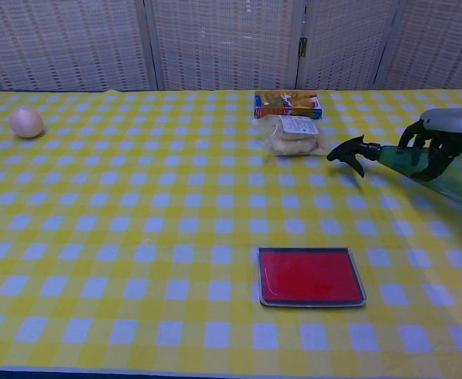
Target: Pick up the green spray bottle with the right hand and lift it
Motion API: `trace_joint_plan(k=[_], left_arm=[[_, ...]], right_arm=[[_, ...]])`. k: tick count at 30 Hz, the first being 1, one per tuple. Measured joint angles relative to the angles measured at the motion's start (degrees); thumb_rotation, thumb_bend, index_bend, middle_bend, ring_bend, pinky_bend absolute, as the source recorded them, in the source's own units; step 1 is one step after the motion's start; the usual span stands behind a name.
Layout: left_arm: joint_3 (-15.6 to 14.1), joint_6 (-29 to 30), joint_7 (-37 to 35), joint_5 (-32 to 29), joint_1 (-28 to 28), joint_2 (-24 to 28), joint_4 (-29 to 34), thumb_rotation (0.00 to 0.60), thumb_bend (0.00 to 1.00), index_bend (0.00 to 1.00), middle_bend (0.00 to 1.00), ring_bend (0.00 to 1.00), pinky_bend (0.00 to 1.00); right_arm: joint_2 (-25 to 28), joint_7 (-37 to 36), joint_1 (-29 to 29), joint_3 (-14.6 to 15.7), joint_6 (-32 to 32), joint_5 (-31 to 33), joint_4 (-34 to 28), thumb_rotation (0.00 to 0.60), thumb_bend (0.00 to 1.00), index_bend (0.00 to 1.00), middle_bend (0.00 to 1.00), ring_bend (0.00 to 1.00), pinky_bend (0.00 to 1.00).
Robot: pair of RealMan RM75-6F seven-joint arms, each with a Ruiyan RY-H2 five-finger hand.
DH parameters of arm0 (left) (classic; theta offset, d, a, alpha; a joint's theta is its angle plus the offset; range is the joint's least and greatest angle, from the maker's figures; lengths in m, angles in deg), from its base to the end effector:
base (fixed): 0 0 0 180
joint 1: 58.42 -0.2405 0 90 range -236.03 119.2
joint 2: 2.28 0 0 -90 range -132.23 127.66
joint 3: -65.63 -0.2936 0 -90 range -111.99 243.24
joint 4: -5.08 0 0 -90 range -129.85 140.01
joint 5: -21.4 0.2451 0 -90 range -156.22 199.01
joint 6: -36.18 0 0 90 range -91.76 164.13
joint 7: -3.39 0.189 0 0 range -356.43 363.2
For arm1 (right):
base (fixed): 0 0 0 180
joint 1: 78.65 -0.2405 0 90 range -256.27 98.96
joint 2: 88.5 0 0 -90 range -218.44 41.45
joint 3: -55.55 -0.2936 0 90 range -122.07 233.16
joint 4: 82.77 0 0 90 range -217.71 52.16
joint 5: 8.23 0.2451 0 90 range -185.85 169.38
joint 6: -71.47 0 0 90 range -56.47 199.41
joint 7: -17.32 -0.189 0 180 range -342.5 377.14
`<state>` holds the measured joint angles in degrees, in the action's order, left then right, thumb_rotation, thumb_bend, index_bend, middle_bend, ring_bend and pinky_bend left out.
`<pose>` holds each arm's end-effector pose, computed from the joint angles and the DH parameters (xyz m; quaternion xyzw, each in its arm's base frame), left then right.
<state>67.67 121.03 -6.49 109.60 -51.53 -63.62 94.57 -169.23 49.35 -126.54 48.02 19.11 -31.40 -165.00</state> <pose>-0.3608 0.2424 0.1614 -0.5991 -0.3964 -0.4214 0.5535 -0.2760 -0.4586 -0.0061 0.6375 -0.5065 0.1961 0.5464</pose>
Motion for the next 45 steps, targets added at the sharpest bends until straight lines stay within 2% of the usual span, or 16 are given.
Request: trace_joint_plan(k=[6, 9, 12, 16, 20, 25, 31, 38, 45], left_arm=[[0.05, -0.03, 0.15, -0.09, 0.04, -0.05, 0.01, 0.498, 0.31, 0.0, 0.01, 0.0, 0.01], [0.06, -0.1, 0.21, -0.16, 0.05, -0.07, 0.0, 0.493, 0.31, 0.0, 0.01, 0.0, 0.01], [0.04, -0.17, 0.31, -0.19, 0.08, -0.05, 0.06, 0.495, 0.31, 0.0, 0.01, 0.0, 0.01], [0.04, -0.31, 0.44, -0.3, 0.1, -0.06, 0.1, 0.496, 0.31, 0.0, 0.01, 0.0, 0.01], [0.07, -0.61, 0.47, -0.51, 0.21, -0.09, 0.03, 0.495, 0.31, 0.0, 0.01, 0.0, 0.01], [0.08, -0.62, 0.32, -0.61, 0.19, -0.04, 0.08, 0.495, 0.31, 0.0, 0.01, 0.0, 0.01], [0.2, -0.37, -0.09, -0.84, 0.03, 0.08, 0.09, 0.495, 0.31, 0.0, 0.01, 0.0, 0.01], [0.2, -0.77, -0.13, -1.07, 0.1, 0.11, -0.03, 0.494, 0.31, 0.0, 0.01, 0.0, 0.01], [-0.02, -0.75, 0.37, -0.65, 0.11, 0.1, 0.55, 0.499, 0.31, 0.0, 0.01, 0.01, 0.03]], right_arm=[[-0.31, -8.21, 2.72, -1.87, -2.76, -8.58, -0.86, 0.6, 0.41, 0.49, 0.49, 0.51, 0.44], [-1.62, -17.1, 4.97, -2.55, -6.0, -18.25, 0.08, 0.6, 0.41, 0.49, 0.49, 0.5, 0.44], [-4.18, -29.34, 7.26, -2.93, -10.91, -30.33, 3.03, 0.6, 0.41, 0.49, 0.49, 0.51, 0.44], [-9.94, -48.02, 10.01, -3.35, -19.34, -44.63, 11.45, 0.6, 0.41, 0.49, 0.49, 0.51, 0.44], [-17.61, -63.8, 11.86, -3.89, -27.03, -52.02, 23.85, 0.6, 0.41, 0.49, 0.49, 0.51, 0.44], [-26.72, -76.56, 12.98, -4.48, -31.11, -56.65, 36.49, 0.6, 0.41, 0.49, 0.49, 0.5, 0.44], [-32.55, -85.4, 12.97, -5.51, -32.18, -58.27, 44.22, 0.6, 0.41, 0.49, 0.48, 0.5, 0.44], [-34.77, -89.41, 13.35, -5.57, -32.54, -59.26, 49.41, 0.6, 0.41, 0.49, 0.47, 0.5, 0.44], [-33.83, -91.57, 15.96, -3.61, -31.74, -60.19, 50.48, 0.6, 0.41, 0.41, 0.41, 0.46, 0.44]])
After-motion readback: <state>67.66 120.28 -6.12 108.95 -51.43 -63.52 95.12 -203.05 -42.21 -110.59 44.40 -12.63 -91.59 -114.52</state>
